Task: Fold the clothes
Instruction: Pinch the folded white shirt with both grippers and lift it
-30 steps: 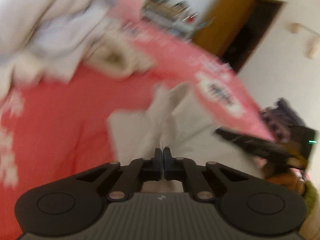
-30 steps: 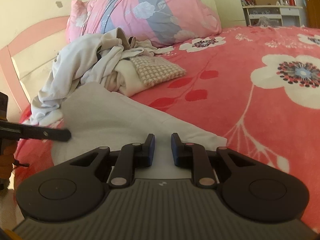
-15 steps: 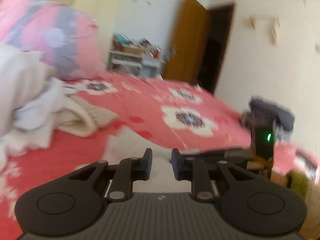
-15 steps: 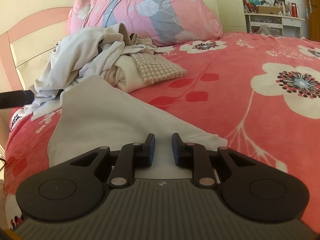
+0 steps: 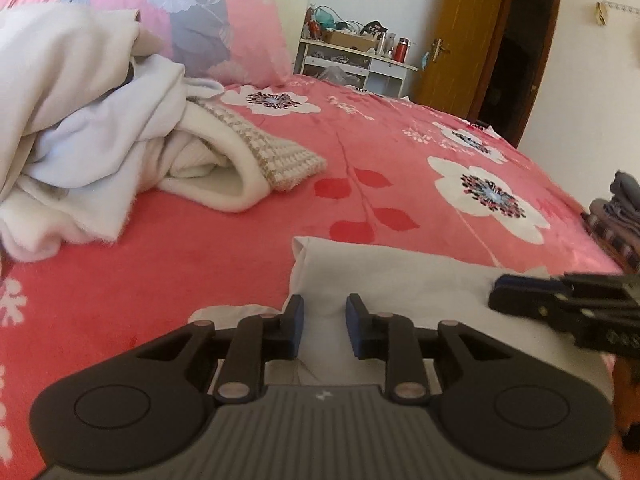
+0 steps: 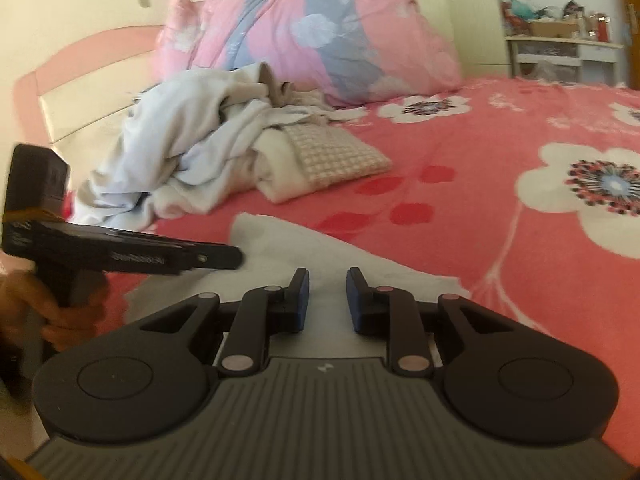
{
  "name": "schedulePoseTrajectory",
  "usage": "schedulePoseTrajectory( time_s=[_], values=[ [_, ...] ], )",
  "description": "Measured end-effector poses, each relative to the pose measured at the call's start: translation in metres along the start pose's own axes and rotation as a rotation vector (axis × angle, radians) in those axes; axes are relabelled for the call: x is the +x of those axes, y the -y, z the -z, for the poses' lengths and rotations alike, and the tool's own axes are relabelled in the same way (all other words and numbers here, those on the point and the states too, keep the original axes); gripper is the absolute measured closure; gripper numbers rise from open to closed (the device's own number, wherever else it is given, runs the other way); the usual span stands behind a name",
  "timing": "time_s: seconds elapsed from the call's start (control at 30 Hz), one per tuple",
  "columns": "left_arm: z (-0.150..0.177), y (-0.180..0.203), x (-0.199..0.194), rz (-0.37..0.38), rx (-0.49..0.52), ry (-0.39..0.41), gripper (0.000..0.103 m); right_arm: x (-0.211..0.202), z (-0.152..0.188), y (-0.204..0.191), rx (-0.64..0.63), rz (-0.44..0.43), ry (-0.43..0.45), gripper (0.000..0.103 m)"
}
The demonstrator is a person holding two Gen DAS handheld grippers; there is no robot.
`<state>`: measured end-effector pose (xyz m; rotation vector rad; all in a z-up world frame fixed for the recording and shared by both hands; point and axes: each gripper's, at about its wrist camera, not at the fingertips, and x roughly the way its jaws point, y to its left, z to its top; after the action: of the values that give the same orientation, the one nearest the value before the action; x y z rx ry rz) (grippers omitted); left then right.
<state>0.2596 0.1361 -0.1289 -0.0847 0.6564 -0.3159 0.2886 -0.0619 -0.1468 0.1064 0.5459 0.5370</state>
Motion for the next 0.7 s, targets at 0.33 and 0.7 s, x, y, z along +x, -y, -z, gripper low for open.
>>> schedulePoseTrajectory(
  time_s=[0.33,0.7],
  values=[
    [-0.001,-0.008,0.007,0.04,-0.051,-0.003,0.077,-0.053,0.016,0.101,0.57,0.084,0.073,0.081],
    [0.0,-0.014,0.008,0.066,-0.084,0.0,0.077,-0.094,0.076,0.044,1.0,-0.176,-0.133,0.043]
  ],
)
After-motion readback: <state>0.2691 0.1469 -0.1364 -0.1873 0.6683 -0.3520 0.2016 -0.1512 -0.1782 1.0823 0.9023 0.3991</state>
